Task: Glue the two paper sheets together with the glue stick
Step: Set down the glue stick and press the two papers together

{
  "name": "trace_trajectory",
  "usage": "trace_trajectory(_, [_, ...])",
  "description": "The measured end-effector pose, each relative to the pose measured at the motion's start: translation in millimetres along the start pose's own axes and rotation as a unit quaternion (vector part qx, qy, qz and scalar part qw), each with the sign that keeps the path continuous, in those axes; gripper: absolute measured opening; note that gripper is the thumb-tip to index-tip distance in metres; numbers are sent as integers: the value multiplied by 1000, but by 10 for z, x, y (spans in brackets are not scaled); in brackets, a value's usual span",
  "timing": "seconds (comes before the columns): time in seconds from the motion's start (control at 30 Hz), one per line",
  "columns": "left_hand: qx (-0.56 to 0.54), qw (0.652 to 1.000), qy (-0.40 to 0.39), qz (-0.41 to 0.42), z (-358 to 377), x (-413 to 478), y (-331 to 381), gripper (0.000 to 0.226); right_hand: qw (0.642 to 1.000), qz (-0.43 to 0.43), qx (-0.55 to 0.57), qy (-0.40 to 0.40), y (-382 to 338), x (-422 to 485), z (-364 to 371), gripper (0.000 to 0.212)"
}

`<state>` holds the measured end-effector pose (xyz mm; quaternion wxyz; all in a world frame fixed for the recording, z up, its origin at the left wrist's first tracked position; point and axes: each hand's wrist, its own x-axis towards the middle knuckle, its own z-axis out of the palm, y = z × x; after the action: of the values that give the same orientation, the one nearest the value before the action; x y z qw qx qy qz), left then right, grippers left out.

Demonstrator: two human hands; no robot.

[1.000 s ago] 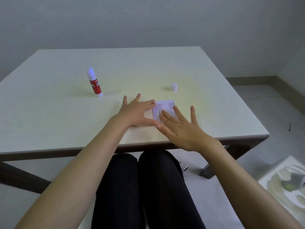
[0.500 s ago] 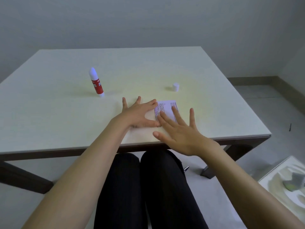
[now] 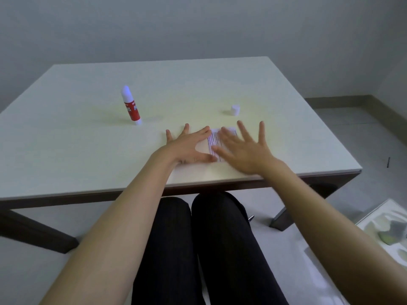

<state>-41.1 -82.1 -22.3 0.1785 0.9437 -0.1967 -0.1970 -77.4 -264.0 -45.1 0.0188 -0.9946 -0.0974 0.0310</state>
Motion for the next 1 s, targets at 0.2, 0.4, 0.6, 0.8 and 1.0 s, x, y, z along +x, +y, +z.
trace_trajectory(0.2, [0, 1000, -2, -4, -11, -18, 35, 87, 998, -55, 4, 8, -157, -123, 2, 92])
trace_trajectory(0.4, [-5, 1000, -7, -6, -1, -30, 32, 88, 1000, 12, 15, -18, 92, -134, -41, 81])
trace_trajectory(0.6, [-12, 1000, -2, -1, 3, -42, 27, 87, 999, -30, 26, 30, -227, -504, 102, 96])
trace_trajectory(0.8, [-8, 1000, -5, 0, 3, -45, 21, 87, 999, 43, 24, -12, 23, -414, -62, 103])
trace_trajectory(1.0, [-3, 1000, -3, 3, 3, -51, 26, 88, 998, -53, 21, 6, -250, -506, 89, 104])
